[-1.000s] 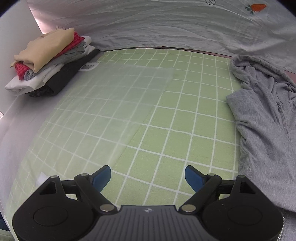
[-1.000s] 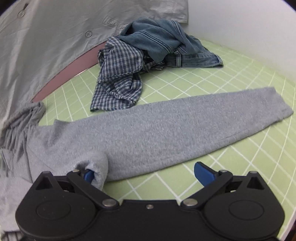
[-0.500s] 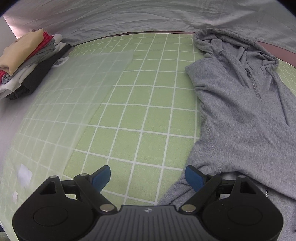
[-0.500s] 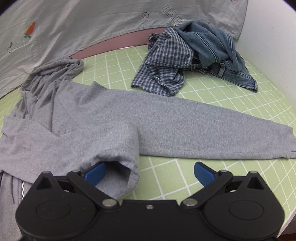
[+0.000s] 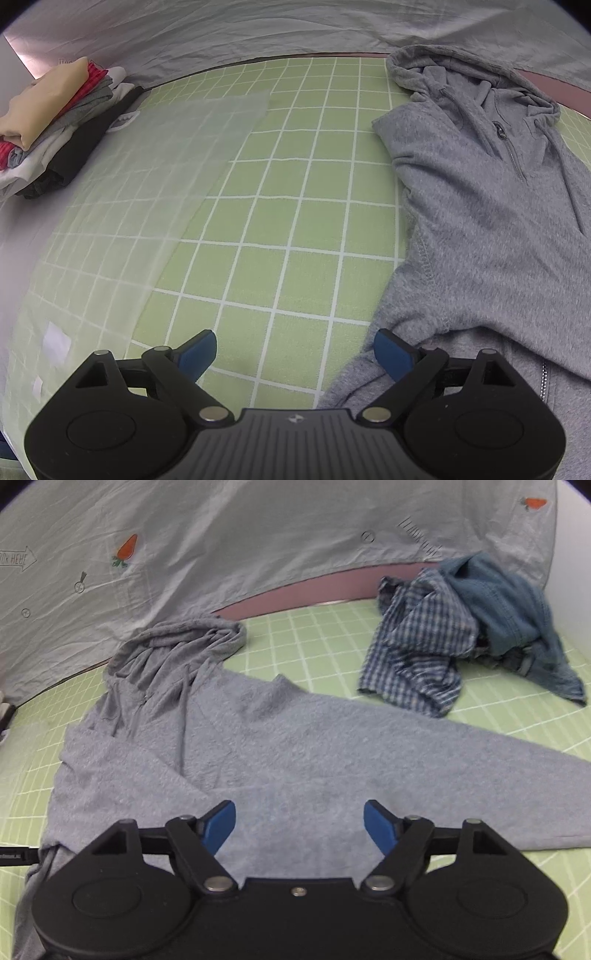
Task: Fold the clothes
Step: 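Grasp the other sleeve with the right gripper and lift it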
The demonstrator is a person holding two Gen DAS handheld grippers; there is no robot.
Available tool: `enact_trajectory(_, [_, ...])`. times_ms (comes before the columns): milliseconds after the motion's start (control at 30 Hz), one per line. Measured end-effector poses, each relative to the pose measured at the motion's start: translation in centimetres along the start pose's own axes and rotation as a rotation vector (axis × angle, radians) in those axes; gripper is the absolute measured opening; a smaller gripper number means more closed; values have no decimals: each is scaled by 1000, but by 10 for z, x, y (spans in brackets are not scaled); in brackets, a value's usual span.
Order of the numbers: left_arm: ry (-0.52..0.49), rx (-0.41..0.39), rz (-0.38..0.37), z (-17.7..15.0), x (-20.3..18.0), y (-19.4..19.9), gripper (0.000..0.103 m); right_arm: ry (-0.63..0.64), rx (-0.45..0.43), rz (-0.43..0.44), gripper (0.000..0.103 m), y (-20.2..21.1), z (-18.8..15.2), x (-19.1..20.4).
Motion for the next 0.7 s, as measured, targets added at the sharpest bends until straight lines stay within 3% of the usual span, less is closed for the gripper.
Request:
enact_trajectory(67, [1, 1, 0, -1, 0, -1, 93, 12, 36, 27, 65, -13, -9, 14])
enact_trajectory(267, [-1, 1, 11, -1, 0, -2, 96, 115, 64, -14, 72, -31, -22, 33])
enact_trajectory(400, [-7, 2, 20, -1, -1, -3, 98, 176, 69, -47, 65, -35, -29, 37])
enact_trajectory(500, [-3, 4, 23, -1, 0, -4, 99, 151, 59, -33, 56, -33, -27, 33])
enact_trajectory(600, [12, 8, 21, -1, 2, -5, 100, 87, 11, -31, 28, -19, -12, 14])
enact_trajectory(633, [13, 9, 22, -1, 2, -6, 101, 65, -6, -30, 14, -15, -7, 8])
enact_trajectory(700, [12, 9, 25, -1, 2, -6, 102, 22, -39, -30, 11, -5, 3, -5])
Point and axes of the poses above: each gripper's, at about its wrist camera, not at the fingertips, and y roughly against the way its jaws point, x to its left, z to its top, the point moved 10 cm from there along -y, roughly the way its jaws point, and after that the axes turned 1 degree about -x, right-handed, at the moved point
